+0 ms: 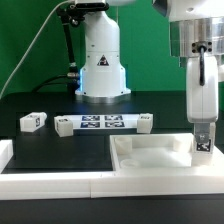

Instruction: Assemble one leg

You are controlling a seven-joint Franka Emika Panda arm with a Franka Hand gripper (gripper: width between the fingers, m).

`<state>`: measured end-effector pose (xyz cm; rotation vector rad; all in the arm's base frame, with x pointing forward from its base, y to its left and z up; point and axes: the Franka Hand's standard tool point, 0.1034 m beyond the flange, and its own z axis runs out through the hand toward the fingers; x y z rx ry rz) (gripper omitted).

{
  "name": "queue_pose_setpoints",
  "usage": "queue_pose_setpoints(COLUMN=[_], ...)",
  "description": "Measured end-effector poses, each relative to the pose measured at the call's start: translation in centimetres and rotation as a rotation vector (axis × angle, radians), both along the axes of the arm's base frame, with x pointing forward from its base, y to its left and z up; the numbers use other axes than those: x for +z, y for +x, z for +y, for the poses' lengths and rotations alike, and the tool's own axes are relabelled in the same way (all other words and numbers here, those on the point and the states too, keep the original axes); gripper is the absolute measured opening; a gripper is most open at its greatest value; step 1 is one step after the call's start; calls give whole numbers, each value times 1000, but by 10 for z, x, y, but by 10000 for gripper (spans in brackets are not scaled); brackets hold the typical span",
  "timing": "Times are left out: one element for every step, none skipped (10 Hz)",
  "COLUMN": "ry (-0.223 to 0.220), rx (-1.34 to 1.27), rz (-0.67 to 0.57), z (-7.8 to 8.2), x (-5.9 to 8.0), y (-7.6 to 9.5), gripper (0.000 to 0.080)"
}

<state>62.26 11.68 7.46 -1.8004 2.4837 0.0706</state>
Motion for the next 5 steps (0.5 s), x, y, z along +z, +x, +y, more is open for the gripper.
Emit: queue_pose_setpoints(ry=[0,0,0,-1,-4], rx=[2,4,5,25,88], rz=[0,0,0,-5,-24], z=[0,0,1,1,1], x=[0,0,0,0,1], y=[0,0,0,0,3], gripper=[598,639,646,646,646])
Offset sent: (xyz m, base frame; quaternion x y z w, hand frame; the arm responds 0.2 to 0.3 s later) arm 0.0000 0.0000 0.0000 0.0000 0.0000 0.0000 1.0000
